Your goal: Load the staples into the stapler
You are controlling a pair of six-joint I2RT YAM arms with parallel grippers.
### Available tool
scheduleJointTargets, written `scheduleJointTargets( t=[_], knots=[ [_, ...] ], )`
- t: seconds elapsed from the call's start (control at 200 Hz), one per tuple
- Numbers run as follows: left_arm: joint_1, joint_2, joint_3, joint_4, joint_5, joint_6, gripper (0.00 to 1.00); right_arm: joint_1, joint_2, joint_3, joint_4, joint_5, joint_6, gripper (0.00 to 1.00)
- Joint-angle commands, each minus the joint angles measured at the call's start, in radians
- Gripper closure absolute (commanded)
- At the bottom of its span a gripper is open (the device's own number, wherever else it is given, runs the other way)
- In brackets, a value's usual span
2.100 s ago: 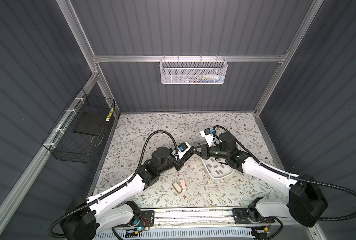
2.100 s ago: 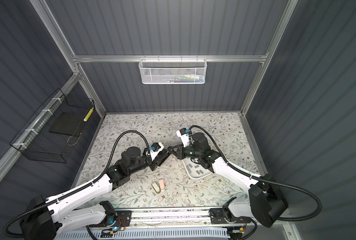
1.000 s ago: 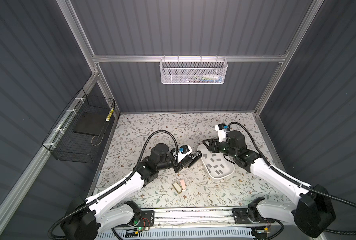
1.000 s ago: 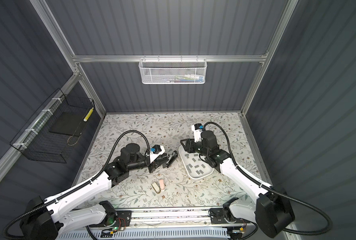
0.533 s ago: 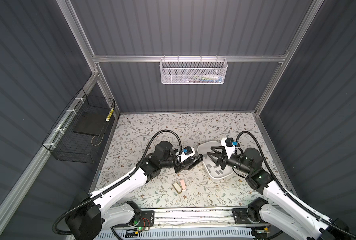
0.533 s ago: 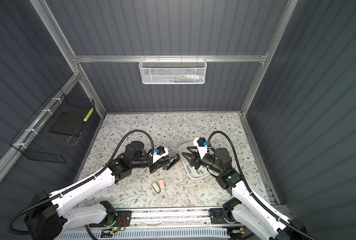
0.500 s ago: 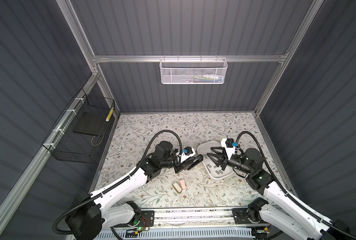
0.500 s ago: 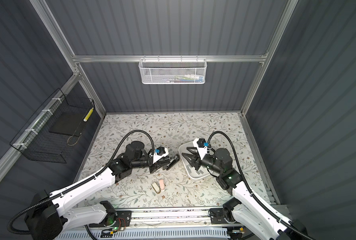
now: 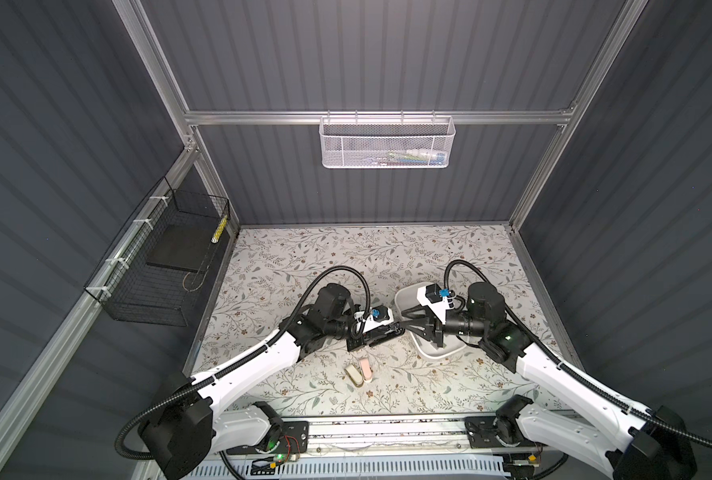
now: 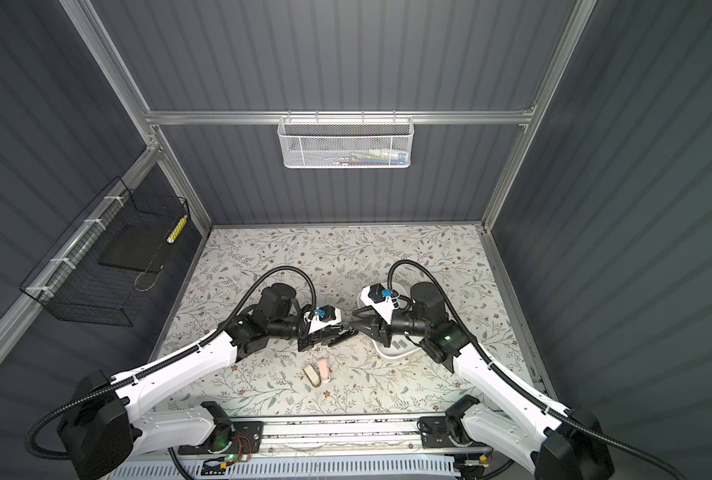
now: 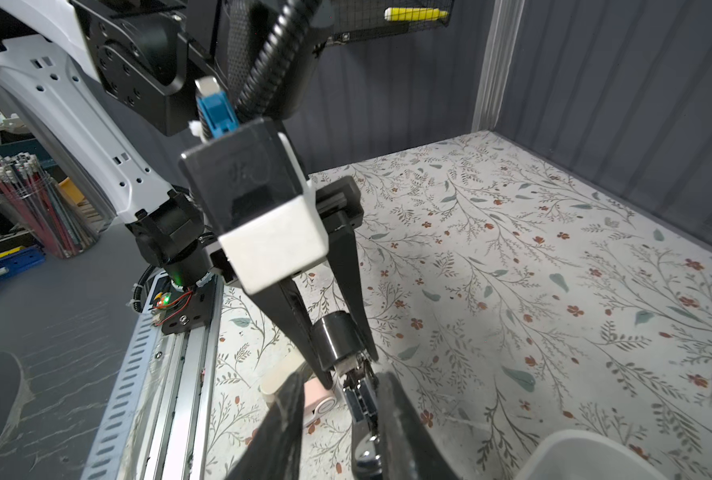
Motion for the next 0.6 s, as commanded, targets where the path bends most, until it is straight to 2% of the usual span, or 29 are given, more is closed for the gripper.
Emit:
scheduleJointTargets(
  t=[0.0, 0.16, 0.365, 0.595],
  knots=[
    [-0.003, -0.051, 0.014, 0.055, 0.025, 0.035, 1.0, 0.005, 0.019, 0.026, -0.046, -0.043, -0.039, 0.67],
    [-0.004, -0.064, 0.029, 0.022, 0.066, 0.061, 1.0, 0.006, 0.071, 0.064, -0.102, -0.082, -0.07, 0.71],
    [-0.004, -0.052, 0.039, 0.003, 0.089, 0.077, 1.0, 0.014, 0.1, 0.063, -0.087, -0.123, -0.077, 0.71],
    [-0.004, -0.047, 0.052, -0.017, 0.118, 0.067, 1.0, 0.037, 0.147, 0.086, -0.135, -0.091, -0.115, 0.71]
  ],
)
